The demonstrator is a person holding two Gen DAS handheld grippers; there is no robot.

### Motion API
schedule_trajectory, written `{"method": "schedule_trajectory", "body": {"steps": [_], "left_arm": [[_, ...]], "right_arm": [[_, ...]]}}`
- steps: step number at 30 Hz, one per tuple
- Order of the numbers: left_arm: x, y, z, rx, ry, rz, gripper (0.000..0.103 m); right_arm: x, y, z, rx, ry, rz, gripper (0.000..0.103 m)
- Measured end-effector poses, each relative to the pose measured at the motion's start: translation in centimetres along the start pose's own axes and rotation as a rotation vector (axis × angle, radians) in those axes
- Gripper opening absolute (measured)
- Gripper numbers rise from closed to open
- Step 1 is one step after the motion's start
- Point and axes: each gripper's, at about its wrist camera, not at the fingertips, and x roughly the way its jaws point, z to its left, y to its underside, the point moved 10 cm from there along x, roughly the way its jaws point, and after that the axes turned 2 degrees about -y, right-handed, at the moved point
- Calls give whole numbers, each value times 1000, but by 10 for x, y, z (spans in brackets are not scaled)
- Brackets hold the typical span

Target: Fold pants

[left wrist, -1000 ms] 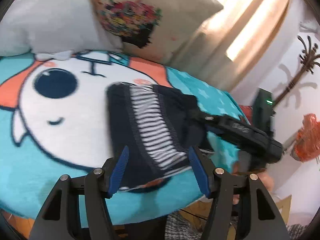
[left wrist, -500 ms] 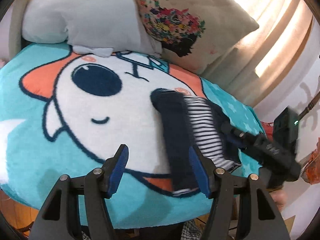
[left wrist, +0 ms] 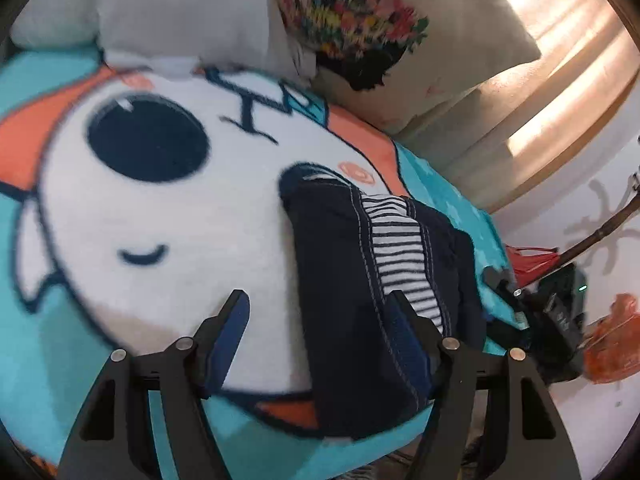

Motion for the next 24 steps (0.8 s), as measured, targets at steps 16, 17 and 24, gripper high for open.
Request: {"method": "schedule_trajectory", "body": {"steps": [16,17,24], "left_arm": [[32,17,-53,79,129,63,65],[32,20,-53,94,112,70,50],[14,16,-52,94,99,28,37]], "right_arm": [[45,12,24,-70,-38,72,76],[44,13,26,-82,-28,70,67],[30,11,41,-139,-26,42,38]]}}
